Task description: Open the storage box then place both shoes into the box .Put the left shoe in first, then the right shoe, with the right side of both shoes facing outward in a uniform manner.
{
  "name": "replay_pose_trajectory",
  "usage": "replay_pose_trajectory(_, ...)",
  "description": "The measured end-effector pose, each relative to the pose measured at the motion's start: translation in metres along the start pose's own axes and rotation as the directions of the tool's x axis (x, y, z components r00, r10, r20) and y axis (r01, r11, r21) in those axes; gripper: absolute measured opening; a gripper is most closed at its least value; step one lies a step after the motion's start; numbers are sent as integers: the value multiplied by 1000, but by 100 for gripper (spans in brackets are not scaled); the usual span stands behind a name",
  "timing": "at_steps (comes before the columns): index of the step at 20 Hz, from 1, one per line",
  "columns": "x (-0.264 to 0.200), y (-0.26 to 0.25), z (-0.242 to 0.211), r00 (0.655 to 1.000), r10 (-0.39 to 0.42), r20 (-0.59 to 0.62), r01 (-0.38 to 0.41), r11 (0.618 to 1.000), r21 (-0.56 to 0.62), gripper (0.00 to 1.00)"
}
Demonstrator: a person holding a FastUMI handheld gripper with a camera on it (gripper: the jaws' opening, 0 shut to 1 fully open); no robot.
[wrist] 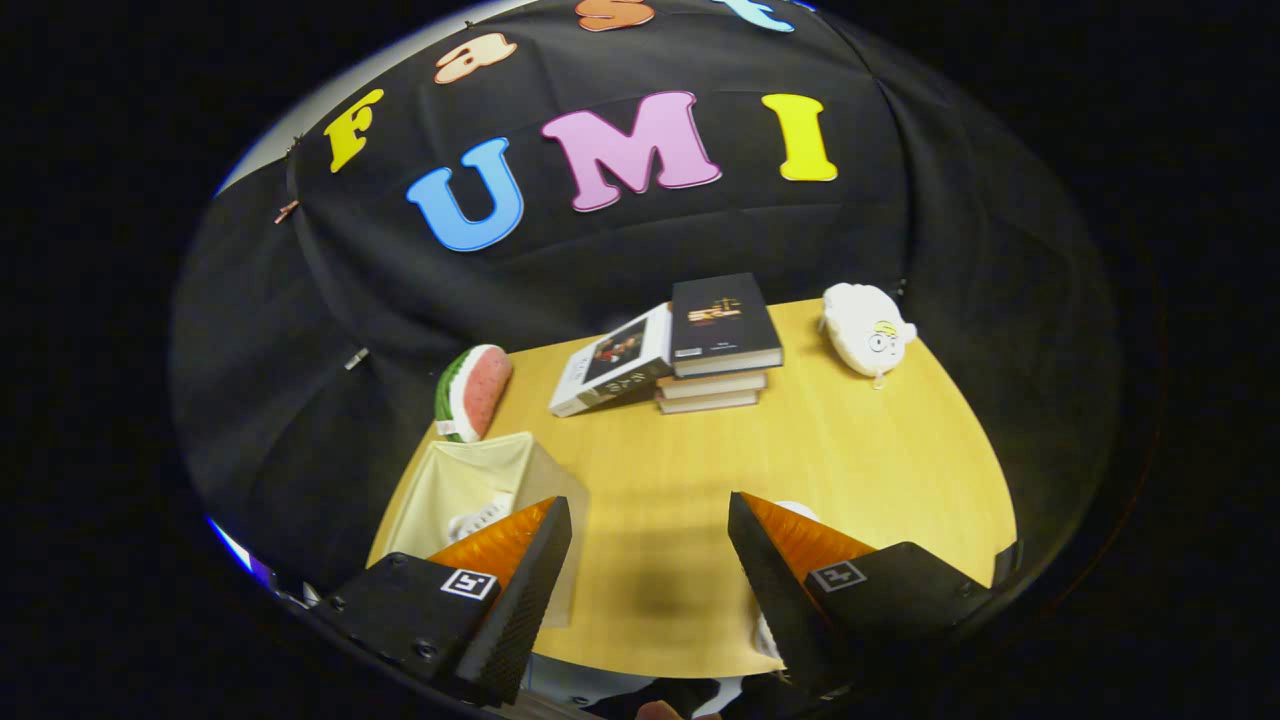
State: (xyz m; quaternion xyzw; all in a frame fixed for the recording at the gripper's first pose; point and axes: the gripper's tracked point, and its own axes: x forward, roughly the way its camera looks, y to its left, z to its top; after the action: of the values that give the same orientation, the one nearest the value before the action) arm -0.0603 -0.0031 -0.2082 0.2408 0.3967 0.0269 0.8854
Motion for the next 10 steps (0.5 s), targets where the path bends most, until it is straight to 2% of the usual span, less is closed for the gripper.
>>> replay_pose_trajectory(5, 16, -89, -61, 988, -119, -94, 114, 992, -59, 97)
replay_pose_trajectory(10, 31, -127, -138, 960, -159, -232, 139, 985, -97, 98)
